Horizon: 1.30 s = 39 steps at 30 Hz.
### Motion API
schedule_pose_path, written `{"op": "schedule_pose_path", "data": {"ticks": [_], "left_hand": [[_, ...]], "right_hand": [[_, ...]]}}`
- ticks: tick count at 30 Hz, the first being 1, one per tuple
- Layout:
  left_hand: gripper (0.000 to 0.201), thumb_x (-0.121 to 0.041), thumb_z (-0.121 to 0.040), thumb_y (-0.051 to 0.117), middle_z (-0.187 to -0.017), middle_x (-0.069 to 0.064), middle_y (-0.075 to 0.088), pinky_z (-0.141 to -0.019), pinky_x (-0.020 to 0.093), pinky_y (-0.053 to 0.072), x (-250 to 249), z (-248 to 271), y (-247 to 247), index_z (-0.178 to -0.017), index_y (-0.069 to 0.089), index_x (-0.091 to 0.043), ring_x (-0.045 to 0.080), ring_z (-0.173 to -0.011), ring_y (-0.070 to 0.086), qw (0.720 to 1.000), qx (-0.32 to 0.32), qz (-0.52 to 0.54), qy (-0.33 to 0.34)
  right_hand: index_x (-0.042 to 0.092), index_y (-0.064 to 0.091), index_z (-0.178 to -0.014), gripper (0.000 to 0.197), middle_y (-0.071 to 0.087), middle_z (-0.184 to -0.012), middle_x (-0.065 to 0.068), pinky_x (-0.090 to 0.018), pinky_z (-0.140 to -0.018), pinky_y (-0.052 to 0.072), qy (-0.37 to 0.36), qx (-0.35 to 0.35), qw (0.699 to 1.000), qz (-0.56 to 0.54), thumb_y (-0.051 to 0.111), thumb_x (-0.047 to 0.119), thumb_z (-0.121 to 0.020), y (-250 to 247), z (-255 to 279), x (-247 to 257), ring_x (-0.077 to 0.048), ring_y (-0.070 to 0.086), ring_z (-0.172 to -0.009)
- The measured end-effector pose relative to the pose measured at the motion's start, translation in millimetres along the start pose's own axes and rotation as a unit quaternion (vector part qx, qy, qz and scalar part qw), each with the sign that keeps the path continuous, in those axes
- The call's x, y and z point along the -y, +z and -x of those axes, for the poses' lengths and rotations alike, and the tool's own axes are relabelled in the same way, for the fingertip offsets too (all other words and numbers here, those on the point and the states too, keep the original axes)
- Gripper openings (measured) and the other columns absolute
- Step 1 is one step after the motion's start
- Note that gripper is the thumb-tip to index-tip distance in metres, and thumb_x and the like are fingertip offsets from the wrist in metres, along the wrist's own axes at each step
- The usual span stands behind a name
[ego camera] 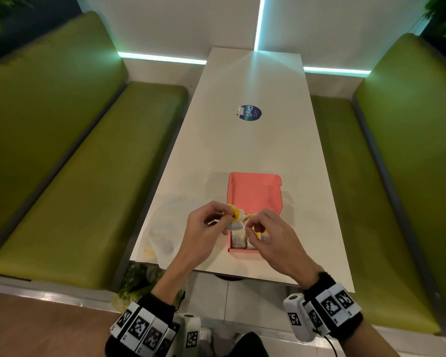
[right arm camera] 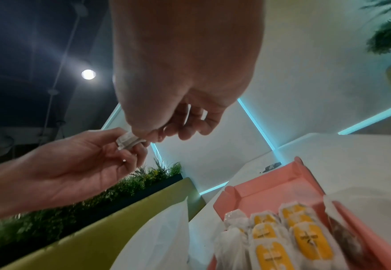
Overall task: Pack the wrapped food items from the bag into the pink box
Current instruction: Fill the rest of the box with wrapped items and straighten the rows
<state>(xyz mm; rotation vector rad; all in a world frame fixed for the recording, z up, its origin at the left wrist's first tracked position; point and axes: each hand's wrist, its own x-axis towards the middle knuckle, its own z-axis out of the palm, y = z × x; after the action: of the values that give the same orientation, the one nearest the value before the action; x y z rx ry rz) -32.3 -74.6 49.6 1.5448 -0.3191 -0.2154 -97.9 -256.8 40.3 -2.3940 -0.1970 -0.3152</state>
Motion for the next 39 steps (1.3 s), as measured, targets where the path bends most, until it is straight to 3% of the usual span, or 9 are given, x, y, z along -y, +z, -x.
{"op": "schedule_pose_path", "data": {"ticks": [3,7,11,20,24,27,35,39], "left_hand": [[0.012,0.01,-0.091,0.061,-0.086,-0.002,0.072,-0.061,0.026,0.056,2,1,1,-0.091,0.068,0.001,0.014,-0.076,0.066,1.0,0.0,-0.001,-0.001],[0.013,0.009,-0.091,0.061,-0.088,0.003,0.07,-0.06,0.027,0.056,2,1,-1,-0.091,0.068,-0.001,0.015,-0.075,0.065,1.0,-0.014,-0.001,0.002],[0.011,0.009,-0.091,0.061,-0.088,0.003,0.07,-0.059,0.028,0.055,0,-2,-5,-0.092,0.067,0.001,0.016,-0.074,0.064,1.0,-0.027,0.007,0.009],[0.018,0.008,-0.091,0.061,-0.087,-0.004,0.071,-0.059,0.027,0.053,1,0,-3,-0.088,0.068,-0.009,0.013,-0.077,0.064,1.0,0.001,-0.021,0.019],[0.017,0.006,-0.092,0.061,-0.089,-0.005,0.072,-0.058,0.029,0.054,-1,0,-2,-0.089,0.068,-0.009,0.016,-0.078,0.064,1.0,-0.001,-0.02,0.019],[0.014,0.007,-0.092,0.061,-0.088,-0.004,0.071,-0.057,0.031,0.054,-1,0,-3,-0.089,0.068,-0.005,0.014,-0.076,0.064,1.0,-0.012,-0.015,0.013],[0.014,0.007,-0.092,0.06,-0.086,-0.004,0.073,-0.059,0.026,0.055,-7,-2,0,-0.09,0.068,-0.004,0.014,-0.077,0.068,0.998,-0.05,0.032,0.003],[0.013,0.007,-0.091,0.061,-0.088,0.006,0.073,-0.064,0.026,0.057,-9,0,7,-0.091,0.069,-0.003,0.017,-0.079,0.07,0.994,-0.074,0.081,-0.013]], "right_hand": [[0.021,0.057,-0.089,0.006,0.039,-0.083,0.019,-0.016,-0.063,0.036,-0.023,0.006,0.998,0.057,0.057,0.027,-0.09,-1,1,3,0.001,0.04,-0.076],[0.018,0.056,-0.086,0.005,0.044,-0.083,0.014,-0.023,-0.062,0.043,-0.048,0.001,0.996,0.071,0.059,0.022,-0.088,-1,6,3,-0.002,0.041,-0.075],[0.02,0.056,-0.086,0.007,0.047,-0.084,0.015,-0.029,-0.062,0.048,-0.028,0.006,0.998,0.047,0.061,0.024,-0.088,1,12,1,-0.003,0.045,-0.076],[0.018,0.065,-0.105,0.02,0.054,-0.096,0.012,-0.009,-0.069,0.038,0.035,-0.106,0.991,-0.073,0.072,0.013,-0.088,8,-13,13,-0.003,0.052,-0.081],[0.014,0.069,-0.091,0.009,0.059,-0.088,0.009,-0.01,-0.068,0.037,0.013,-0.134,0.987,-0.083,0.071,0.006,-0.089,16,-16,11,-0.003,0.053,-0.075],[0.011,0.069,-0.09,0.008,0.059,-0.087,0.008,-0.011,-0.069,0.038,-0.009,-0.149,0.986,-0.072,0.071,0.004,-0.089,16,-14,10,-0.002,0.051,-0.075],[0.012,0.068,-0.092,0.001,0.055,-0.085,0.007,-0.016,-0.069,0.04,-0.03,-0.081,0.994,-0.071,0.069,0.011,-0.091,11,-4,7,-0.009,0.052,-0.074],[0.013,0.067,-0.091,0.003,0.052,-0.085,0.013,-0.014,-0.069,0.038,-0.026,-0.087,0.993,-0.077,0.069,0.01,-0.091,15,-3,10,-0.007,0.05,-0.073]]}}
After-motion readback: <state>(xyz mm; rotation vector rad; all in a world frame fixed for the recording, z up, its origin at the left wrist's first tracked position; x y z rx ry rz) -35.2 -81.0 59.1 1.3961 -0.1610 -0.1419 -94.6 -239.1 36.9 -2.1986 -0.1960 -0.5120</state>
